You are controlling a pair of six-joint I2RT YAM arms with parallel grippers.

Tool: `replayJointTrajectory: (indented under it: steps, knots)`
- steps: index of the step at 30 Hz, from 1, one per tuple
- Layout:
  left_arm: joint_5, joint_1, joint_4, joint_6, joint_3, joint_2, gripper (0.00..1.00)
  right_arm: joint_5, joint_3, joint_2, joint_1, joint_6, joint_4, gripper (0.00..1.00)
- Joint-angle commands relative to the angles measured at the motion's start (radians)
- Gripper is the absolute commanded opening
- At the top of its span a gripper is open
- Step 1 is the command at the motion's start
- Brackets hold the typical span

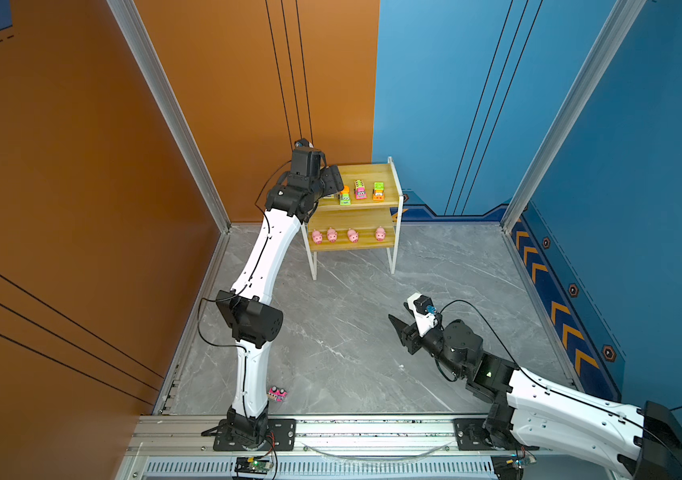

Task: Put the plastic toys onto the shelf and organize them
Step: 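Withdraw the left gripper from the shelf while the right gripper reaches toward the pink truck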

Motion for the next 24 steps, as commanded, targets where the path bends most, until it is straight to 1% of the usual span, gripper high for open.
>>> replayJointTrajectory:
  steps: [1, 7, 9, 12, 15, 17, 19, 22, 24]
  knots:
    - [0.04, 0.016, 0.0, 0.039, 0.047, -0.039, 0.93, 0.009, 0.012, 0.011, 0.01, 0.004, -0.017, 0.58]
    - [0.083, 0.035, 0.0, 0.045, 0.048, -0.103, 1.0, 0.016, 0.019, 0.026, 0.021, -0.003, -0.014, 0.63]
    - [0.068, 0.038, 0.0, 0.049, 0.003, -0.153, 1.0, 0.023, 0.019, 0.026, 0.024, -0.006, -0.011, 0.64]
    - [0.019, 0.045, 0.001, 0.07, -0.143, -0.278, 1.0, 0.034, 0.017, 0.027, 0.034, -0.013, -0.015, 0.66]
    - [-0.042, 0.079, 0.001, 0.062, -0.374, -0.458, 1.0, 0.036, 0.009, 0.022, 0.045, -0.019, -0.02, 0.68]
    - [-0.071, 0.111, -0.001, 0.03, -0.576, -0.594, 0.99, 0.027, 0.009, 0.026, 0.054, -0.021, -0.031, 0.71]
    - [-0.113, 0.131, 0.0, -0.015, -0.786, -0.728, 0.99, 0.02, 0.007, 0.034, 0.073, -0.03, -0.039, 0.76]
    - [-0.13, 0.16, -0.055, -0.078, -1.047, -0.879, 0.99, -0.011, 0.012, 0.072, 0.104, -0.041, -0.039, 0.8]
    - [-0.127, 0.179, -0.094, -0.124, -1.193, -0.957, 0.98, -0.028, 0.031, 0.125, 0.133, -0.041, -0.031, 0.81]
